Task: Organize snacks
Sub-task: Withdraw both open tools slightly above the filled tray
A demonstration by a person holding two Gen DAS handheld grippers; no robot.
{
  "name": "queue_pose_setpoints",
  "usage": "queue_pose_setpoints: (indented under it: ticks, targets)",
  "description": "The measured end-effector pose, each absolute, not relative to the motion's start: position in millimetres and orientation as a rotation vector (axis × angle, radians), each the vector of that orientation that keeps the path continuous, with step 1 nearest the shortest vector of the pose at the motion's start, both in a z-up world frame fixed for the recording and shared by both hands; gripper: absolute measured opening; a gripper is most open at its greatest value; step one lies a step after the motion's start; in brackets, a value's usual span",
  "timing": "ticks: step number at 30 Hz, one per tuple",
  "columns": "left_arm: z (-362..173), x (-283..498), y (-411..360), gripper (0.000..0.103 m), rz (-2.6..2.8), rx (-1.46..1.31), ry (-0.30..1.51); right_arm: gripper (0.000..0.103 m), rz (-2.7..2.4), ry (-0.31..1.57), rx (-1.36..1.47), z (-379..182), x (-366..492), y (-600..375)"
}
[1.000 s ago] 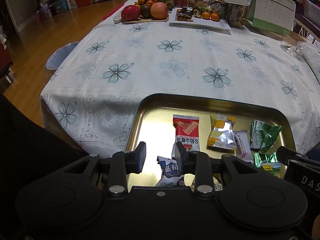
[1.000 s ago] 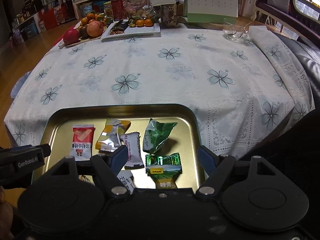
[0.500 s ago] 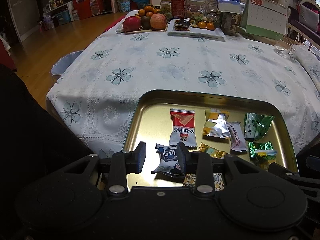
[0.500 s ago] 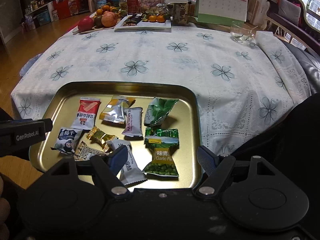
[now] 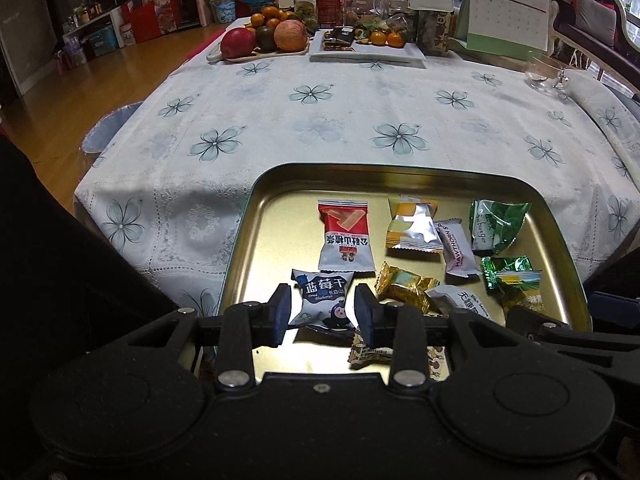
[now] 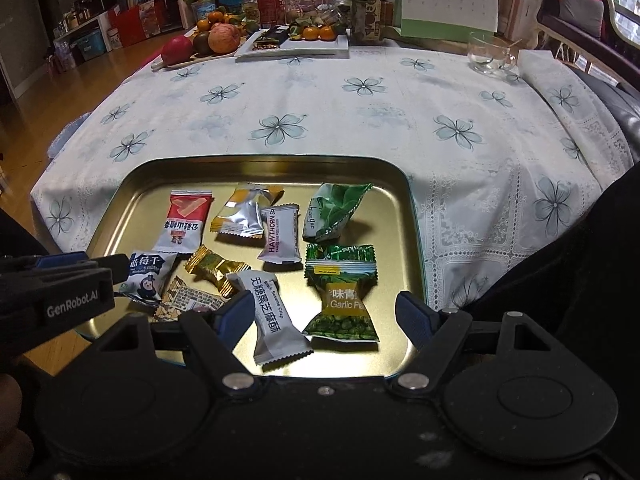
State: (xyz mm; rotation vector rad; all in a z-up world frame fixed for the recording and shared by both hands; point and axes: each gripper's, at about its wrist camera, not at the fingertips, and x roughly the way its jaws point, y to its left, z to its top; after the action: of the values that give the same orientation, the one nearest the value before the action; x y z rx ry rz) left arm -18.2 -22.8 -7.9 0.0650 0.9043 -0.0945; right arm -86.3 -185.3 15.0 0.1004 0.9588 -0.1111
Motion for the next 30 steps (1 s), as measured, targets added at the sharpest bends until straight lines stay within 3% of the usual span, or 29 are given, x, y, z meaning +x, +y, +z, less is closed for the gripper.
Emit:
queue_pose_setpoints:
  ticks: [8,30]
  targets:
    - [-11,-15,-17,0.045,-0.05,0.045,0.919,0.081,-0.129,0.997,0.236,8,-80,-201]
    - [-14,-14,-18,0.045,-0.042,0.059,0.935,0.081,-0.13,0.987,0.155,9,-81,-194]
